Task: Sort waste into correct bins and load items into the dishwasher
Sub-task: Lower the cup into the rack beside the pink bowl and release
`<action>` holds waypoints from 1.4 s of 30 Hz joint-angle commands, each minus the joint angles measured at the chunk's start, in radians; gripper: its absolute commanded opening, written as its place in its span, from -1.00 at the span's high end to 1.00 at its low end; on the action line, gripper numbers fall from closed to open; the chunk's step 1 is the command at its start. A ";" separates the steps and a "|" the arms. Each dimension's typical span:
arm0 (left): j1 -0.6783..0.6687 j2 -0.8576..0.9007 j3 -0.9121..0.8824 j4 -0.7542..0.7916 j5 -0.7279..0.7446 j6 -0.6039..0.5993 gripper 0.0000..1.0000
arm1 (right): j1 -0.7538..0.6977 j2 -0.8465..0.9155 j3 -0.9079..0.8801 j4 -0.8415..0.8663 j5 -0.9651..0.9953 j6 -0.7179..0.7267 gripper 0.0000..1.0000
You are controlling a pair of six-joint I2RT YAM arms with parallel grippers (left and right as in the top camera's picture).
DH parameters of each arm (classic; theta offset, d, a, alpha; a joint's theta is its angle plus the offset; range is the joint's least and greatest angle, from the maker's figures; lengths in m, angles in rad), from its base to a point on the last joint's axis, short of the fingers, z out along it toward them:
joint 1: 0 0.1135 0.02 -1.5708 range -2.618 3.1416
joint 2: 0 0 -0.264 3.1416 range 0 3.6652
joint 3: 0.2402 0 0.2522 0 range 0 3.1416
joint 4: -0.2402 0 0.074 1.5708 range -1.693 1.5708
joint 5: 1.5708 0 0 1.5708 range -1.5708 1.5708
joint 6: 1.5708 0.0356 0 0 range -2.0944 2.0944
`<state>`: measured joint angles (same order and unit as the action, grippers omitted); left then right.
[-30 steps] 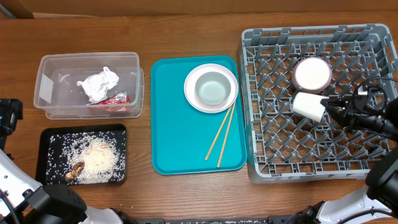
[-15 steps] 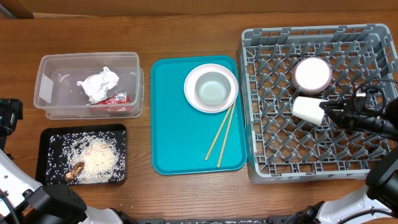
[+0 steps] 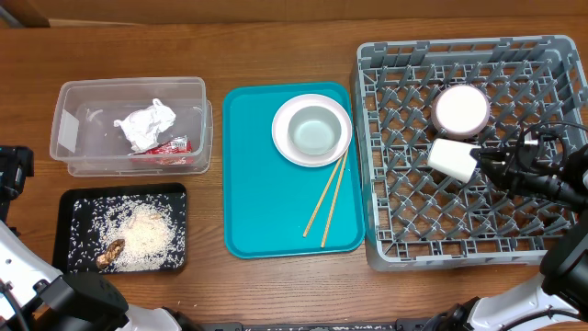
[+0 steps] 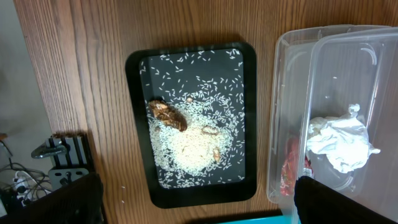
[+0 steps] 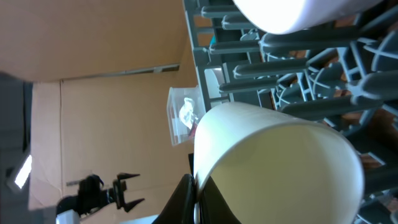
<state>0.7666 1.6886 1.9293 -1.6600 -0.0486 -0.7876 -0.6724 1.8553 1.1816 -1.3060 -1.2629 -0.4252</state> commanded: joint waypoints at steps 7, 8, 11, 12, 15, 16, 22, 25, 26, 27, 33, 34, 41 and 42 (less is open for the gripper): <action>0.005 -0.008 0.013 0.000 -0.011 -0.021 -1.00 | -0.036 0.004 0.102 -0.087 0.218 0.063 0.89; 0.005 -0.008 0.013 0.000 -0.011 -0.021 -1.00 | -0.037 0.004 0.122 -0.104 0.238 0.064 0.89; 0.005 -0.008 0.013 0.000 -0.010 -0.021 -1.00 | -0.037 0.004 0.154 -0.134 0.270 0.064 0.82; 0.005 -0.008 0.013 0.000 -0.010 -0.021 -1.00 | -0.037 0.004 0.157 -0.136 0.276 0.064 0.80; 0.005 -0.008 0.013 0.000 -0.010 -0.021 -0.99 | -0.037 0.004 0.157 -0.136 0.293 0.065 0.78; 0.005 -0.008 0.013 0.000 -0.010 -0.021 -0.99 | -0.037 0.004 0.157 -0.136 0.303 0.080 0.77; 0.005 -0.008 0.013 0.000 -0.010 -0.021 -1.00 | -0.037 0.004 0.175 -0.129 0.373 0.156 0.69; 0.005 -0.008 0.013 0.000 -0.010 -0.021 -1.00 | -0.037 0.004 0.216 -0.131 0.446 0.229 0.63; 0.005 -0.008 0.013 0.000 -0.010 -0.021 -1.00 | -0.037 0.004 0.233 -0.135 0.468 0.252 0.62; 0.005 -0.008 0.013 0.000 -0.010 -0.021 -0.99 | -0.037 0.004 0.252 -0.142 0.489 0.270 0.60; 0.005 -0.008 0.013 0.000 -0.010 -0.021 -1.00 | -0.037 0.004 0.402 -0.211 0.661 0.390 0.55; 0.005 -0.008 0.013 0.000 -0.010 -0.021 -1.00 | -0.037 0.004 0.423 -0.223 0.692 0.409 0.54; 0.005 -0.008 0.013 0.000 -0.010 -0.021 -0.99 | -0.022 -0.037 0.527 -0.294 0.771 0.456 0.54; 0.005 -0.008 0.013 0.000 -0.010 -0.021 -1.00 | -0.011 -0.049 0.527 -0.294 0.768 0.456 0.54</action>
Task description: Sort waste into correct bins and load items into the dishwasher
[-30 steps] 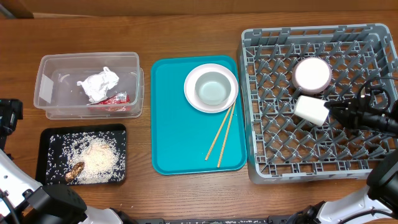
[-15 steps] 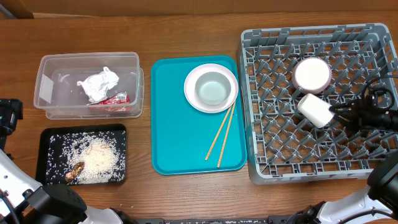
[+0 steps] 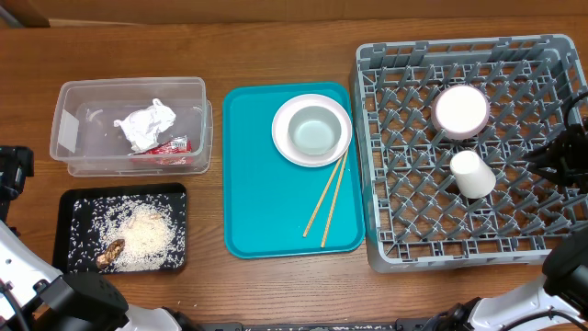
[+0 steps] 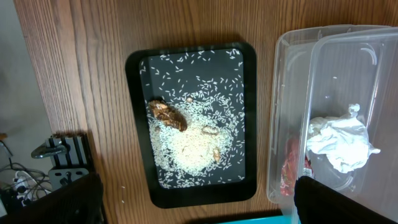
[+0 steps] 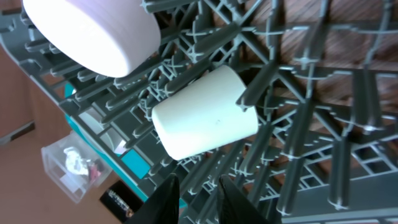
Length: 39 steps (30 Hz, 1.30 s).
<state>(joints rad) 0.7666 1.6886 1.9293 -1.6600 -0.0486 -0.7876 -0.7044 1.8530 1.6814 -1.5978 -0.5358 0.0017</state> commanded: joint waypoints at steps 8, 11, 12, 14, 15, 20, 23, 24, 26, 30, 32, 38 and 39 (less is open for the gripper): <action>0.005 -0.008 0.013 0.000 -0.011 -0.021 -1.00 | 0.201 -0.061 0.010 -0.012 0.051 -0.031 0.92; 0.005 -0.008 0.013 0.000 -0.010 -0.021 -1.00 | 0.298 -0.061 -0.021 0.029 0.085 -0.026 0.92; 0.005 -0.008 0.013 0.000 -0.010 -0.021 -1.00 | 0.326 -0.061 -0.032 0.047 0.096 -0.016 0.92; 0.005 -0.008 0.013 0.000 -0.011 -0.021 -1.00 | 0.373 -0.060 -0.053 0.082 0.140 0.035 0.92; 0.005 -0.008 0.013 0.000 -0.011 -0.021 -1.00 | 0.393 -0.060 -0.061 0.095 0.176 0.068 0.92; 0.005 -0.008 0.013 0.000 -0.010 -0.021 -1.00 | 0.451 -0.060 -0.104 0.139 0.324 0.178 0.92; 0.005 -0.008 0.013 0.000 -0.010 -0.021 -0.99 | 0.452 -0.060 -0.129 0.162 0.327 0.178 0.92; 0.005 -0.008 0.013 0.000 -0.010 -0.021 -0.99 | 0.449 -0.060 -0.135 0.172 0.332 0.180 0.92; 0.005 -0.008 0.013 0.000 -0.011 -0.021 -1.00 | 0.444 -0.060 -0.144 0.193 0.351 0.193 0.92; 0.005 -0.008 0.013 0.000 -0.010 -0.021 -0.99 | 0.439 -0.060 -0.153 0.217 0.416 0.257 0.92; 0.005 -0.008 0.013 0.000 -0.010 -0.021 -1.00 | 0.439 -0.060 -0.153 0.224 0.439 0.268 0.92; 0.005 -0.008 0.013 0.000 -0.011 -0.021 -0.99 | 0.438 -0.060 -0.112 0.201 0.515 0.306 0.92; 0.005 -0.008 0.013 0.000 -0.011 -0.021 -1.00 | 0.439 -0.060 -0.098 0.185 0.534 0.318 0.92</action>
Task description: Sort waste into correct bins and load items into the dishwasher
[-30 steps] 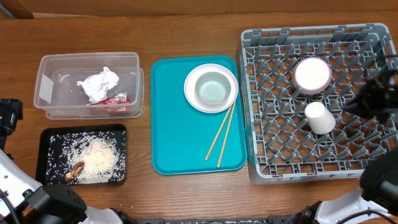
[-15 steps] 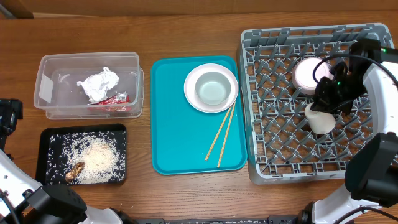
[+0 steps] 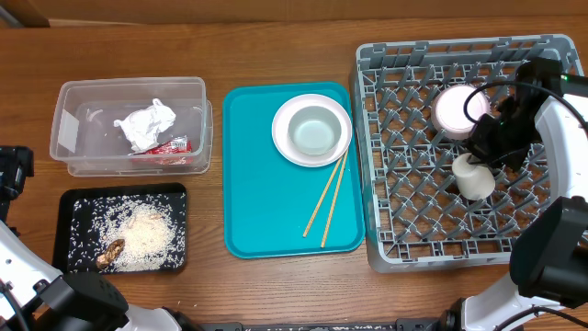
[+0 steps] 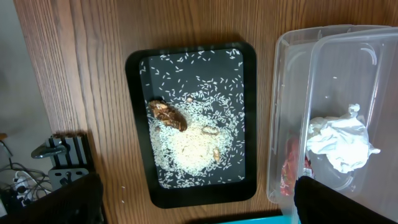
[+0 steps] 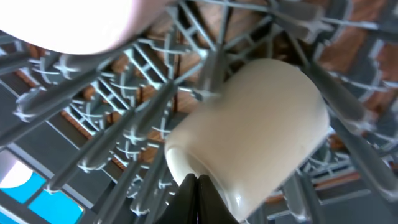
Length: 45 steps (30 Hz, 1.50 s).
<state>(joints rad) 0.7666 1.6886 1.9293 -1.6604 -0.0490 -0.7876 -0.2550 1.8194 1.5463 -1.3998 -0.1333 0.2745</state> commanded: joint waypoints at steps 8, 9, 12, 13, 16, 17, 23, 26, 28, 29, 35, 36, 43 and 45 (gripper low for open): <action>0.005 -0.008 0.013 0.001 -0.010 -0.021 -1.00 | -0.011 -0.026 0.101 -0.108 0.265 0.114 0.92; 0.005 -0.008 0.013 0.001 -0.010 -0.021 -0.99 | -0.011 -0.026 0.101 -0.115 0.286 0.127 0.92; 0.005 -0.008 0.013 0.001 -0.010 -0.021 -0.99 | -0.011 -0.026 0.106 -0.134 0.290 0.144 0.92; 0.005 -0.008 0.013 0.001 -0.010 -0.021 -0.99 | -0.011 -0.027 0.107 -0.140 0.289 0.146 0.92; 0.005 -0.008 0.013 0.001 -0.010 -0.021 -1.00 | -0.003 -0.037 0.111 -0.146 0.268 0.145 0.92; 0.005 -0.008 0.013 0.001 -0.010 -0.021 -1.00 | -0.002 -0.043 0.112 -0.142 0.245 0.144 0.92; 0.005 -0.008 0.013 0.001 -0.010 -0.021 -0.99 | 0.003 -0.054 0.110 -0.073 -0.057 -0.045 0.92; 0.005 -0.008 0.013 0.001 -0.010 -0.021 -1.00 | 0.003 -0.054 0.109 -0.047 -0.140 -0.093 0.92; 0.005 -0.008 0.013 0.001 -0.010 -0.021 -1.00 | 0.003 -0.052 0.103 -0.034 -0.140 -0.093 0.92; 0.005 -0.008 0.013 0.001 -0.010 -0.021 -0.99 | 0.003 -0.051 0.097 -0.027 -0.135 -0.093 0.92; 0.005 -0.008 0.013 0.001 -0.010 -0.021 -0.99 | 0.003 -0.036 0.037 -0.003 -0.106 -0.092 0.92; 0.005 -0.008 0.013 0.001 -0.010 -0.021 -0.99 | 0.003 -0.036 0.025 0.006 -0.103 -0.088 0.92; 0.005 -0.008 0.013 0.001 -0.010 -0.021 -0.99 | 0.003 -0.036 -0.003 0.026 -0.024 -0.030 0.92; 0.005 -0.008 0.013 0.001 -0.010 -0.021 -1.00 | 0.003 -0.036 -0.003 0.026 0.026 0.020 0.92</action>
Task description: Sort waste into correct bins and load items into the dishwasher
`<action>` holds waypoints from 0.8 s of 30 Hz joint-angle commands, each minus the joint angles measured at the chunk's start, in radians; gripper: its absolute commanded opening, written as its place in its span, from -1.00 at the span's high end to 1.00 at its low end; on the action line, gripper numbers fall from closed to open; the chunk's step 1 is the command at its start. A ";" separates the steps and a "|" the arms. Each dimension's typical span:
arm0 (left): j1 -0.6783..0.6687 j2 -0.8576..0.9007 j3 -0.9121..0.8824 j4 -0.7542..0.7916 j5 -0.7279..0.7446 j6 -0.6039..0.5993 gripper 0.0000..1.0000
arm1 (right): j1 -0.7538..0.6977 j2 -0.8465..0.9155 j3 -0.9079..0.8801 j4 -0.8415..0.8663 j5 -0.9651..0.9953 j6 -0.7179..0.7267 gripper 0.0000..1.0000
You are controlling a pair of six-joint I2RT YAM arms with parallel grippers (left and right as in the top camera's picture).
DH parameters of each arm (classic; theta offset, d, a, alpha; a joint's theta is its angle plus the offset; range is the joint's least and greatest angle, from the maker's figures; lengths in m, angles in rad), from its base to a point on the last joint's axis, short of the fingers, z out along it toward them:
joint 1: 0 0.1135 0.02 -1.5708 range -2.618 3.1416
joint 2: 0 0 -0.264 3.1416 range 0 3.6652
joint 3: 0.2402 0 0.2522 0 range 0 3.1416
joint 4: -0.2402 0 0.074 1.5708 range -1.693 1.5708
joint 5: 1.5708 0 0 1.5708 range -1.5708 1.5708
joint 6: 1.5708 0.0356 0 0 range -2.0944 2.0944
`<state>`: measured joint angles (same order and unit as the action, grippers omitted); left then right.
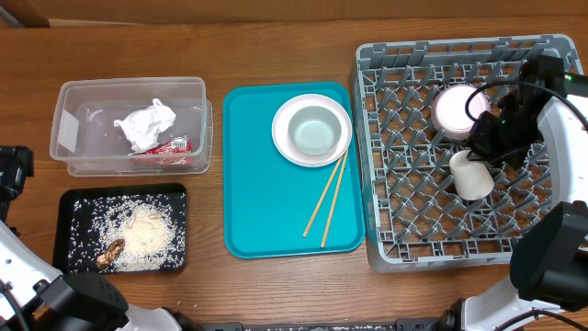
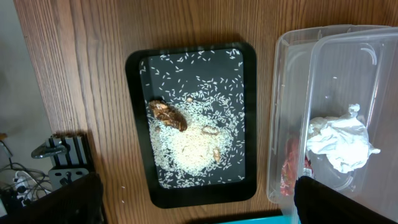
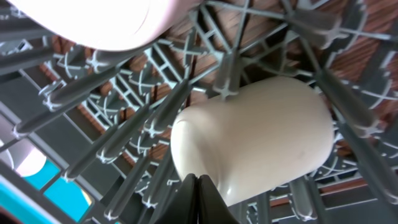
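A white cup (image 1: 471, 176) lies among the pegs of the grey dish rack (image 1: 404, 241), below a pink-white bowl (image 1: 461, 108). My right gripper (image 1: 481, 153) comes down from the upper right. Its fingers are shut together and their tips press against the side of the cup (image 3: 255, 140); the right gripper (image 3: 198, 186) has nothing between the fingers. A white bowl (image 1: 312, 129) and chopsticks (image 1: 327, 200) rest on the teal tray (image 1: 266, 221). My left gripper (image 2: 196, 190) hangs open high over the black rice tray (image 2: 193, 118).
The clear bin (image 1: 133, 126) holds crumpled tissue (image 1: 144, 124) and a red wrapper (image 1: 167, 147). The black tray (image 1: 121, 230) of rice and food scraps sits in front of it. The rack's walls (image 1: 459, 259) stand above the table on the right.
The right gripper is still shut with its tips on the cup. The cup has shifted a little to the left in the rack. The left arm has not moved.
My right gripper held the cup by its rim over the rack. Then the cup sat in the rack and the gripper was open, off at the rack's right edge. Later it was shut, tips touching the cup from the upper right, as now.
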<state>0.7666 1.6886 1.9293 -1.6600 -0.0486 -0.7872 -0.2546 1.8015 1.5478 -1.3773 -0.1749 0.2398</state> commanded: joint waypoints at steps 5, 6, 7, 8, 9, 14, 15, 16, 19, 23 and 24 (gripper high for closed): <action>0.005 -0.008 0.013 0.000 -0.010 -0.021 -1.00 | 0.003 -0.018 0.000 -0.008 0.163 0.106 0.92; 0.005 -0.008 0.013 0.000 -0.011 -0.021 -1.00 | 0.003 -0.018 0.003 -0.013 0.167 0.106 0.92; 0.005 -0.008 0.013 0.000 -0.010 -0.021 -1.00 | 0.003 -0.018 0.005 -0.016 0.167 0.106 0.92; 0.005 -0.008 0.013 0.000 -0.010 -0.021 -0.99 | 0.003 -0.019 0.006 -0.019 0.167 0.106 0.92; 0.005 -0.008 0.013 0.000 -0.010 -0.021 -1.00 | 0.003 -0.019 0.006 -0.024 0.168 0.106 0.92; 0.005 -0.008 0.013 0.000 -0.010 -0.021 -0.99 | 0.003 -0.019 0.023 -0.077 0.244 0.137 0.92; 0.005 -0.008 0.013 0.000 -0.010 -0.021 -1.00 | 0.003 -0.019 0.027 -0.092 0.257 0.148 0.92; 0.005 -0.008 0.013 0.000 -0.011 -0.021 -0.99 | 0.003 -0.019 0.032 -0.107 0.272 0.163 0.92; 0.005 -0.008 0.013 0.000 -0.010 -0.021 -1.00 | 0.003 -0.019 0.043 -0.152 0.303 0.189 0.92; 0.005 -0.008 0.013 0.000 -0.010 -0.021 -1.00 | 0.003 -0.020 0.063 -0.212 0.303 0.200 0.92; 0.005 -0.008 0.013 0.000 -0.010 -0.021 -0.99 | 0.003 -0.022 0.069 -0.226 0.302 0.200 0.92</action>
<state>0.7666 1.6886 1.9293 -1.6600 -0.0486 -0.7876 -0.2535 1.8015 1.5757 -1.5921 0.0956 0.4145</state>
